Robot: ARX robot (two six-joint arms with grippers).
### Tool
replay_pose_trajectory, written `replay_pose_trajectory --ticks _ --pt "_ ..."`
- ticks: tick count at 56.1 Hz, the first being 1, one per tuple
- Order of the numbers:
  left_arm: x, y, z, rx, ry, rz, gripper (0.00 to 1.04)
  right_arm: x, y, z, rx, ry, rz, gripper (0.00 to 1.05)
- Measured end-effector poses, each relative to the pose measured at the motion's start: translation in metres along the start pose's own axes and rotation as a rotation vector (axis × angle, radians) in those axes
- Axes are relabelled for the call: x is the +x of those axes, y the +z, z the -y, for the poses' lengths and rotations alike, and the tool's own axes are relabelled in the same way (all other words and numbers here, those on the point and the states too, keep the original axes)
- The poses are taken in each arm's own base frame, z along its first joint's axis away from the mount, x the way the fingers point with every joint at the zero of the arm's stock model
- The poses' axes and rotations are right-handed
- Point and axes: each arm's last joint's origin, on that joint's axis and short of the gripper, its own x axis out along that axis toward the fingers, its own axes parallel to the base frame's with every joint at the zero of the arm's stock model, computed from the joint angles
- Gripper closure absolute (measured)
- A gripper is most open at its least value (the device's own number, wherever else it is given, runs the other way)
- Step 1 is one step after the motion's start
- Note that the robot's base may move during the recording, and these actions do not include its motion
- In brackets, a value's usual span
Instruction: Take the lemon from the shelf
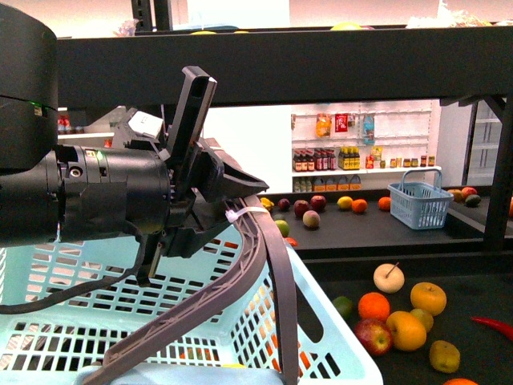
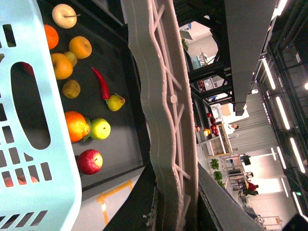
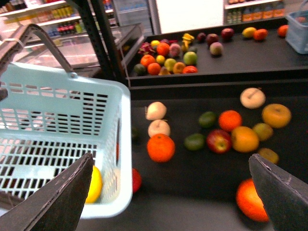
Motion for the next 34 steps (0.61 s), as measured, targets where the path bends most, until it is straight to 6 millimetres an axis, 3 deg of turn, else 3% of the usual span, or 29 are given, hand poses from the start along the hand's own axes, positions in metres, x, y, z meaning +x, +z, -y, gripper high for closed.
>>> replay_pose_trajectory --ticks 6,13,19,29,34 --pt "0.000 0.000 0.000 0.000 -0.001 -0.002 0.93 -0.034 -0.017 -0.007 -0.065 -0.134 0.013 0.23" --pt "0.000 0.000 0.000 0.000 0.001 0.002 0.93 -0.066 -0.041 -0.010 -0.104 -0.152 0.086 0.48" --pt "0.000 0.000 0.000 0.001 -0.002 -0.003 0.93 -0.067 -0.054 -0.009 -0.115 -0.151 0.095 0.68" --pt "0.000 0.000 0.000 -0.003 0.000 0.000 0.93 -0.067 -0.058 -0.008 -0.118 -0.151 0.097 0.98" --pt "0.000 0.000 0.000 -0.002 -0.002 -0.003 0.93 -0.068 -0.059 -0.008 -0.122 -0.151 0.100 1.02"
